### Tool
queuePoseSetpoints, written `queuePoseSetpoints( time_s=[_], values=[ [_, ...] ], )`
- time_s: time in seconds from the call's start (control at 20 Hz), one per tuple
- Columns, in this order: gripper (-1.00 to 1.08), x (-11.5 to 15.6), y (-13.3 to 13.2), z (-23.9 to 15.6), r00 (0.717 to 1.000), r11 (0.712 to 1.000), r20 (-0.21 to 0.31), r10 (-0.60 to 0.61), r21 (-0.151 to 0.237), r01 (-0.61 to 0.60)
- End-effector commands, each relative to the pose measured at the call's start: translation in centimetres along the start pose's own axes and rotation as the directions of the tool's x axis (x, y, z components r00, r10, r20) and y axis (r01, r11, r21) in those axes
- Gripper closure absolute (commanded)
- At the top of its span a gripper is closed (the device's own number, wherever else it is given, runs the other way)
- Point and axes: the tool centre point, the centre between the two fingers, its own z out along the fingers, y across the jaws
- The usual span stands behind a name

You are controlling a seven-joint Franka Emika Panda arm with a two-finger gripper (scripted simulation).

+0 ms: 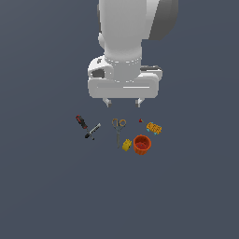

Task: Pick up a designated object from a clutter of objects.

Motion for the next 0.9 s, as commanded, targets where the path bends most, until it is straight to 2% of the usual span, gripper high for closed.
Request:
queuePoseSetpoints(
  time_s=[0.0,0.45,0.85],
  values=[
    [-0.92,0.0,0.0,0.0,1.000,1.000,0.000,0.000,0.000,0.000],
    [-0.92,0.6,-2.9,-1.5,0.997,0.998,-0.036,-0.066,0.010,0.067],
    [-0.92,0.6,-2.9,-1.2,0.997,0.998,-0.035,-0.064,0.010,0.064]
  ],
)
